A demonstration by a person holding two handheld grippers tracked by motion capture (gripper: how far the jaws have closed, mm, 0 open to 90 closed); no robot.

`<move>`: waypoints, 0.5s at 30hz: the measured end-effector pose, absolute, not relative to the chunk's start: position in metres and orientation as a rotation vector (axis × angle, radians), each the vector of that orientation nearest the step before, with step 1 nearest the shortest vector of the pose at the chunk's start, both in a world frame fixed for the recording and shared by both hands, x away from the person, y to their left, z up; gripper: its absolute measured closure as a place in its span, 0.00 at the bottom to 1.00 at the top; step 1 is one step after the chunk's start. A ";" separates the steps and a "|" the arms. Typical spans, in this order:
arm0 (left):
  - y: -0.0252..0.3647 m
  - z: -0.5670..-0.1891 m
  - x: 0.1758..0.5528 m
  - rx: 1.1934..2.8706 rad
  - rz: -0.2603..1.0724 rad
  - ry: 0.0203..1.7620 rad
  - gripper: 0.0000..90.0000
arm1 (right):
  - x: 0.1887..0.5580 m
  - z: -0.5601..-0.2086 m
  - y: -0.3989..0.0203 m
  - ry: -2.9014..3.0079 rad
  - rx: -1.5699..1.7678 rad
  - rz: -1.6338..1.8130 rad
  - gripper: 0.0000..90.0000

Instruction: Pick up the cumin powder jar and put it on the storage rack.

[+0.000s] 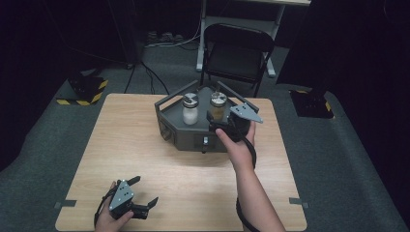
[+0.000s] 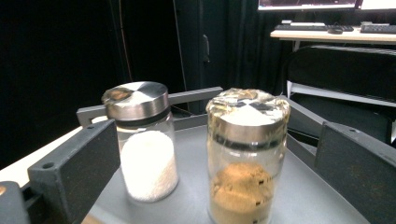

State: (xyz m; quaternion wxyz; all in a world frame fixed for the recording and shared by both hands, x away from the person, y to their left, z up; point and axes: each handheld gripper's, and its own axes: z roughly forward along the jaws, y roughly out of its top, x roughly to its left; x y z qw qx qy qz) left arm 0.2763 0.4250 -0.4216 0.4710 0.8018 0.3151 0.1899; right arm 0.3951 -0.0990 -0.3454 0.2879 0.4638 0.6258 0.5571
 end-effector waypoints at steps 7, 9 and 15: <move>0.423 -0.421 0.275 1.970 0.476 0.768 0.01 | 0.377 -0.350 -0.108 1.676 1.223 1.516 0.00; 0.424 -0.421 0.275 1.968 0.474 0.769 0.01 | 0.371 -0.353 -0.111 1.679 1.217 1.522 0.00; 0.422 -0.421 0.275 1.977 0.481 0.764 0.01 | 0.352 -0.359 -0.115 1.700 1.180 1.540 0.00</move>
